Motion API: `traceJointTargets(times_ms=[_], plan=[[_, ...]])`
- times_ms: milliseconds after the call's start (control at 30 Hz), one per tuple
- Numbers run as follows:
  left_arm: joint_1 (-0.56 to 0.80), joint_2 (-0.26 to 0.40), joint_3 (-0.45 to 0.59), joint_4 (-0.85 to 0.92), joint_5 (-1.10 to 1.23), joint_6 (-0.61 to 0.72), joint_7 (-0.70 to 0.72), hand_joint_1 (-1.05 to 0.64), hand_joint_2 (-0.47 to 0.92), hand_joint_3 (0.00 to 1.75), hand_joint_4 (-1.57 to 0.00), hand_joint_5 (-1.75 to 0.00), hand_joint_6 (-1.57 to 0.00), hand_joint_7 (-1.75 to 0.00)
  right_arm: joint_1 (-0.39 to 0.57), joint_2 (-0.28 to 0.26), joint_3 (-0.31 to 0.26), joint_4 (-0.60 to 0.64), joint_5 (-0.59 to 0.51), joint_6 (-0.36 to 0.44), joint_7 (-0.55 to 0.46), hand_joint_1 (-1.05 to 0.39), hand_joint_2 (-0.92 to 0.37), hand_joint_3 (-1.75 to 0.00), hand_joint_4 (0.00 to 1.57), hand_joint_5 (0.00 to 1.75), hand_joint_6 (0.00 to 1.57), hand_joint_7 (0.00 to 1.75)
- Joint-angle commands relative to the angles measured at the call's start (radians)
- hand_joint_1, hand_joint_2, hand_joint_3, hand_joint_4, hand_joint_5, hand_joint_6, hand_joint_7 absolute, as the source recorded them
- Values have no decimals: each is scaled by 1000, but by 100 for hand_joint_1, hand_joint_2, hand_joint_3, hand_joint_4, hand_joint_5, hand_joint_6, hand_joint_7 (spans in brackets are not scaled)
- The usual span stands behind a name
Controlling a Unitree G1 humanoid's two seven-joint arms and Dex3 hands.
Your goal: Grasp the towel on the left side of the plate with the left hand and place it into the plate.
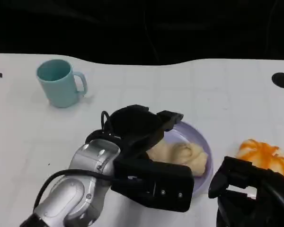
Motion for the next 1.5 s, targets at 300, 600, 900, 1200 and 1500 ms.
traceJointTargets(times_ms=[300,600,900,1200,1500], plan=[[57,88,180,-246,-211,32,-195,-84,92,16,-10,-31,-16,-2,1,-10,-18,-3,6,-10,12,-11,-54,-127,74,175,61,164],[178,116,432,-414,-626,116,-296,-59,92,23,-56,-46,-55,-9,-7,-6,-27,-1,13,3,14,-9,-54,-127,74,175,61,164],[414,20,649,-550,-978,147,-193,-16,73,56,-92,-76,-110,-17,-15,-2,-15,-5,6,8,5,-9,-54,-127,75,175,62,163],[612,-14,833,-631,-1399,295,-126,-9,56,112,-96,-134,-96,-105,-20,-3,-15,5,13,-4,16,-9,-53,-129,75,175,62,163],[830,-77,817,-692,-1460,261,-1,-10,59,116,-86,-156,-80,-136,-25,-5,-22,29,11,-21,26,-7,-53,-131,75,175,62,163]])
